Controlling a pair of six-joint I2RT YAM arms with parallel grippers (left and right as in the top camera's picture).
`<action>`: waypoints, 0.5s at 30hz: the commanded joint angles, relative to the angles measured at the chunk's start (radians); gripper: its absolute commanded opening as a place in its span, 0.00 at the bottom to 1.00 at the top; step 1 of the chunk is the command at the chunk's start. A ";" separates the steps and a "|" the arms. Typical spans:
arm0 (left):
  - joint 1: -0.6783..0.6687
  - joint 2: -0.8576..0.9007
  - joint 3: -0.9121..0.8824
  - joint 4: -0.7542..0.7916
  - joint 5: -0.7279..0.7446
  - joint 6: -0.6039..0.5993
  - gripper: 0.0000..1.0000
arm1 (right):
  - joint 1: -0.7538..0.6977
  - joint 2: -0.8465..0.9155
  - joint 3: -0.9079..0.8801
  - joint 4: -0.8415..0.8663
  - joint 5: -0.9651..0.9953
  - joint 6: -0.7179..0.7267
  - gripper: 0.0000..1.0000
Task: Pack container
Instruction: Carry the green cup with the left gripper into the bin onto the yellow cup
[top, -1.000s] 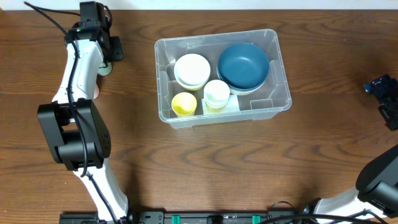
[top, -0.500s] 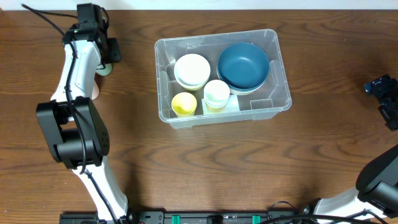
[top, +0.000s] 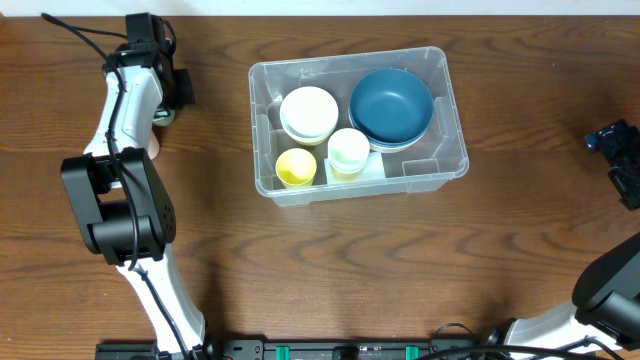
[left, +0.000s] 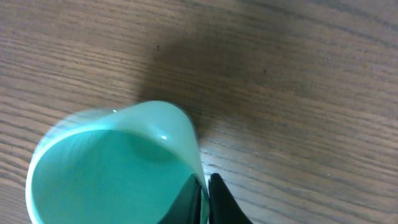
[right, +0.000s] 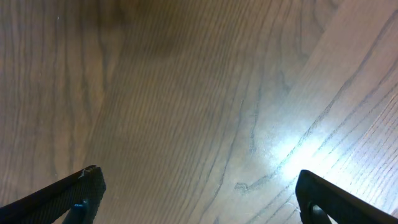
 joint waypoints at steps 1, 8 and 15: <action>0.003 0.009 -0.005 -0.012 -0.002 -0.002 0.06 | -0.002 0.003 -0.002 0.000 0.011 0.014 0.99; -0.012 -0.018 -0.003 -0.023 -0.002 -0.002 0.06 | -0.002 0.003 -0.002 0.000 0.011 0.014 0.99; -0.084 -0.134 -0.001 -0.023 -0.001 -0.006 0.06 | -0.002 0.003 -0.002 0.000 0.011 0.014 0.99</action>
